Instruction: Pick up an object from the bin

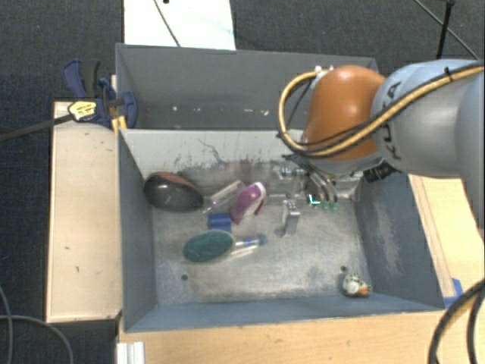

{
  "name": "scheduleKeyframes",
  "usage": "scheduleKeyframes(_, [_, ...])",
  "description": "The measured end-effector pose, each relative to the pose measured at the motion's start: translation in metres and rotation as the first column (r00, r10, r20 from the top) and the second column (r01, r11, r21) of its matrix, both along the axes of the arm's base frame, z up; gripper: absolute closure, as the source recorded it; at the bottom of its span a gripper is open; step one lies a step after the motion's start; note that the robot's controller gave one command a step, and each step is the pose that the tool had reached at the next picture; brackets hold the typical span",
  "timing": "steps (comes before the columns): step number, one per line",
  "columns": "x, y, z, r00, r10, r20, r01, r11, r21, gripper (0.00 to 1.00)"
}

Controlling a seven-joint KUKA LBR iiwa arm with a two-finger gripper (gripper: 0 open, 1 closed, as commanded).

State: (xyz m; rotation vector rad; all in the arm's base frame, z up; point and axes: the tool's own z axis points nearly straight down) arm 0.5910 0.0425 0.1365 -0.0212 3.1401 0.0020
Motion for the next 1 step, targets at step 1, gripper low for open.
scheduleKeyframes(1, [-0.008,0.0081,-0.0167,0.991,0.137,0.0,-0.137,0.991,-0.001,0.0])
